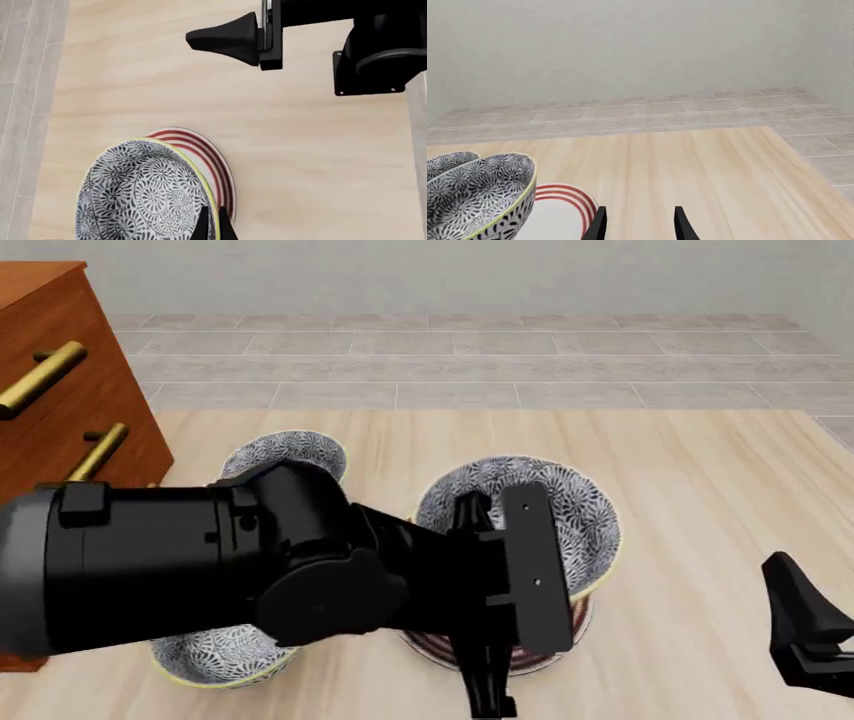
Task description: Put the bowl at the front on the plate.
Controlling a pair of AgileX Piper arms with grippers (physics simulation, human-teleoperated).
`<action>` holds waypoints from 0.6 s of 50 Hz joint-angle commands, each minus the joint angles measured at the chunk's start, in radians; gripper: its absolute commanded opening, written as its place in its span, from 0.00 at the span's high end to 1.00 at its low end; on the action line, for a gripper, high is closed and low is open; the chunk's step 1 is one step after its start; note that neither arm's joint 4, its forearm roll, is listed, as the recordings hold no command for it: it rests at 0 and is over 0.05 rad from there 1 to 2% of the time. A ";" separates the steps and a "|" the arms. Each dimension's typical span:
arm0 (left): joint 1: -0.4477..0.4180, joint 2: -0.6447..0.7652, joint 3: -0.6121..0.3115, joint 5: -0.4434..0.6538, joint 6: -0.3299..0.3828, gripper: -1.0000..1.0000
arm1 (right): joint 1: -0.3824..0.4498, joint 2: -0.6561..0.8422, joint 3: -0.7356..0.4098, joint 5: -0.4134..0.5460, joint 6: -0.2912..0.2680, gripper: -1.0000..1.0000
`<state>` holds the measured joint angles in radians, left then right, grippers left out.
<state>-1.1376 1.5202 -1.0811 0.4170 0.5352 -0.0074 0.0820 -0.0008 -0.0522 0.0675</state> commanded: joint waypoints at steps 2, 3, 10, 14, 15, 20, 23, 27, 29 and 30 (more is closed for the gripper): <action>0.041 0.050 -0.062 -0.024 -0.039 1.00 | -0.003 -0.009 0.000 0.006 0.001 0.00; 0.040 0.052 -0.065 -0.023 -0.047 1.00 | -0.003 -0.008 0.000 0.005 0.001 0.00; 0.074 0.083 -0.082 -0.041 -0.061 1.00 | -0.006 -0.020 0.000 0.014 0.003 0.00; 0.076 0.092 -0.080 -0.052 -0.055 1.00 | -0.008 -0.017 -0.001 0.011 0.004 0.00; 0.076 0.094 -0.081 -0.053 -0.057 1.00 | -0.008 -0.017 -0.001 0.011 0.004 0.00; 0.077 0.109 -0.085 -0.064 -0.062 1.00 | -0.010 -0.016 0.000 0.009 0.005 0.00; 0.086 0.120 -0.093 -0.071 -0.067 1.00 | -0.011 -0.020 0.000 0.013 0.007 0.00; 0.098 0.135 -0.101 -0.081 -0.070 1.00 | -0.012 -0.020 0.000 0.013 0.008 0.00; 0.110 0.150 -0.104 -0.090 -0.067 1.00 | -0.013 -0.021 0.000 0.013 0.008 0.00; 0.119 0.159 -0.108 -0.093 -0.068 1.00 | -0.013 -0.023 0.000 0.015 0.009 0.00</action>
<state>-1.0529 1.6377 -1.1651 0.3520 0.4717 -0.0173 0.0636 -0.0010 -0.0401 0.0735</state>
